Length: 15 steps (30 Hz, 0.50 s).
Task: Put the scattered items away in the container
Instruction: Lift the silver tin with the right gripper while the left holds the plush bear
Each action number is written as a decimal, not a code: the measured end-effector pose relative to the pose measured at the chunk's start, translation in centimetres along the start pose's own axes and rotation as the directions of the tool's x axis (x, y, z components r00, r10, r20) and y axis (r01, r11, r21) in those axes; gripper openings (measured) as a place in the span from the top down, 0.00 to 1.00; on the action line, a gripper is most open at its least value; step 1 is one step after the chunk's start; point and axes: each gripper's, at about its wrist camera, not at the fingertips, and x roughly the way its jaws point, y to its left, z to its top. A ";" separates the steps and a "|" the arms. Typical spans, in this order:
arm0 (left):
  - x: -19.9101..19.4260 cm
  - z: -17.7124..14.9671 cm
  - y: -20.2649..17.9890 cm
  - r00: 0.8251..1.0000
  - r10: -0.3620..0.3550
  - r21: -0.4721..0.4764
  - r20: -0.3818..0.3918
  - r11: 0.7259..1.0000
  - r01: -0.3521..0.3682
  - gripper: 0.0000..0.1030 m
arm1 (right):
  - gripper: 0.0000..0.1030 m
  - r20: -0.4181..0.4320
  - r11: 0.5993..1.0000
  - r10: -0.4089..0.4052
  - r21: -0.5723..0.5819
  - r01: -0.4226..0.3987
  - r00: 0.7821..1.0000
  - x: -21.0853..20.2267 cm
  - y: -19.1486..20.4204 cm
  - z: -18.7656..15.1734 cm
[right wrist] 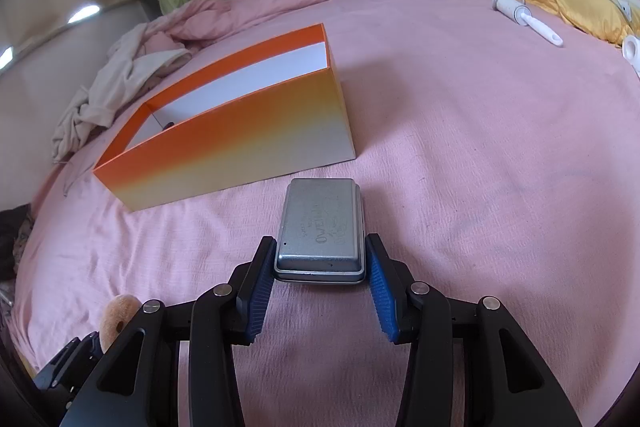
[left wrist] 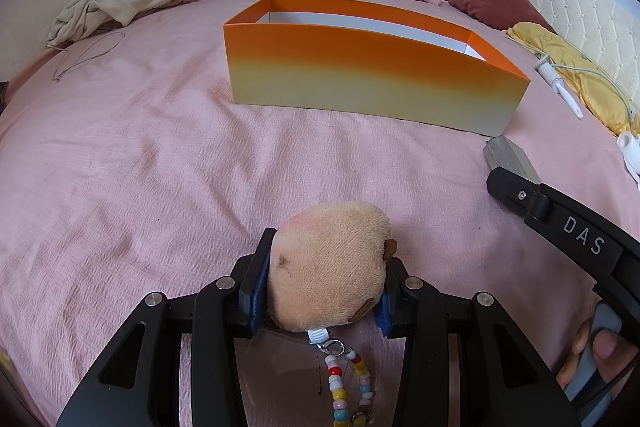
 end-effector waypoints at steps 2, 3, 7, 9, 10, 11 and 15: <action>0.0 0.0 0.0 1.000 0.000 0.000 0.000 1.000 0.000 0.60 | 0.58 0.000 1.000 0.000 0.000 0.000 1.000 0.0 0.0 0.0; 0.0 0.0 0.0 1.000 0.000 0.000 0.000 1.000 0.000 0.60 | 0.58 -0.001 1.000 0.000 0.000 0.000 1.000 0.0 0.0 0.1; 0.0 -0.1 -0.1 1.000 0.000 -0.001 0.000 1.000 0.000 0.60 | 0.58 -0.002 1.000 0.000 0.000 0.000 1.000 0.0 0.0 0.1; 0.0 -0.1 -0.1 1.000 0.000 -0.001 -0.001 1.000 0.000 0.60 | 0.58 0.000 1.000 0.000 0.000 0.000 1.000 0.0 0.1 0.2; 0.0 -0.1 0.0 1.000 -0.003 -0.004 -0.003 1.000 0.003 0.60 | 0.58 0.000 1.000 0.000 0.000 0.000 1.000 0.0 0.1 0.2; 0.0 0.0 0.1 1.000 -0.009 -0.010 -0.009 1.000 0.009 0.60 | 0.58 0.000 1.000 -0.001 -0.001 0.001 1.000 0.0 0.1 0.2; -0.3 0.8 0.7 0.999 -0.029 -0.055 -0.040 0.998 0.027 0.59 | 0.58 0.003 1.000 -0.018 -0.019 0.018 1.000 0.0 0.7 0.4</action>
